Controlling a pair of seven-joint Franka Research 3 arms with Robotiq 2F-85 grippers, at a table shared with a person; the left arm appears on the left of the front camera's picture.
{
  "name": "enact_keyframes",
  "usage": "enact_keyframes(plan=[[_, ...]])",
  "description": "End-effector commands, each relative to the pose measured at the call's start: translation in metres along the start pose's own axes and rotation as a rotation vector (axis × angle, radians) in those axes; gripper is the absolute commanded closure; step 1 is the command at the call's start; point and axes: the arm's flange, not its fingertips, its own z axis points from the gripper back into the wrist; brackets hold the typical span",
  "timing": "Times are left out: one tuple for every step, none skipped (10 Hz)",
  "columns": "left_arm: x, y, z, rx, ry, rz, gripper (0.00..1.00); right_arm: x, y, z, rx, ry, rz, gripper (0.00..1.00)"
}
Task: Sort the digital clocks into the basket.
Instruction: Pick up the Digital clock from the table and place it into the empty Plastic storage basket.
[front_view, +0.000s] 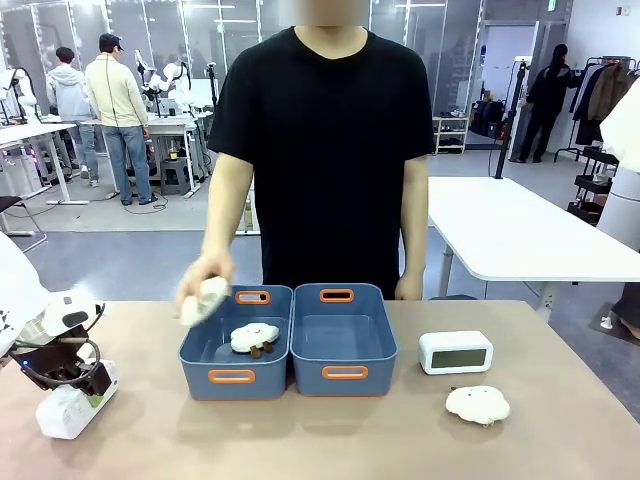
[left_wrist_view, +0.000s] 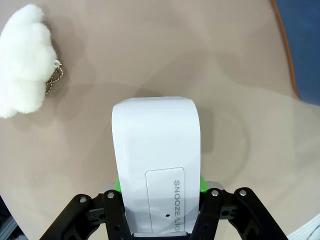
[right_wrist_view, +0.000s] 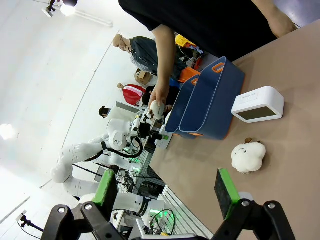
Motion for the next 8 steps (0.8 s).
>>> enact_keyframes(plan=[[-0.0001,0.0010,-0.0002,0.001,-0.001,0.002,0.58,-0.0002,0.0022,0.0010,0.007,-0.001,0.004,0.00],[-0.0001,0.0010,-0.0002,0.001,-0.001,0.002,0.58,-0.0002,0.0022,0.0010,0.007,-0.001,0.004,0.00],[-0.0001,0.0010,-0.0002,0.001,-0.001,0.002,0.58,-0.0002,0.0022,0.0010,0.007,-0.001,0.004,0.00],[-0.0001,0.0010,-0.0002,0.001,-0.001,0.002,0.58,-0.0002,0.0022,0.0010,0.007,-0.001,0.004,0.00],[-0.0001,0.0010,-0.0002,0.001,-0.001,0.002,0.58,-0.0002,0.0022,0.0010,0.007,-0.001,0.004,0.00],[-0.0001,0.0010,-0.0002,0.001,-0.001,0.002,0.58,-0.0002,0.0022,0.0010,0.007,-0.001,0.004,0.00],[-0.0001,0.0010,-0.0002,0.001,-0.001,0.002,0.58,-0.0002,0.0022,0.0010,0.007,-0.001,0.004,0.00],[-0.0001,0.0010,-0.0002,0.001,-0.001,0.002,0.58,-0.0002,0.0022,0.0010,0.007,-0.001,0.004,0.00]])
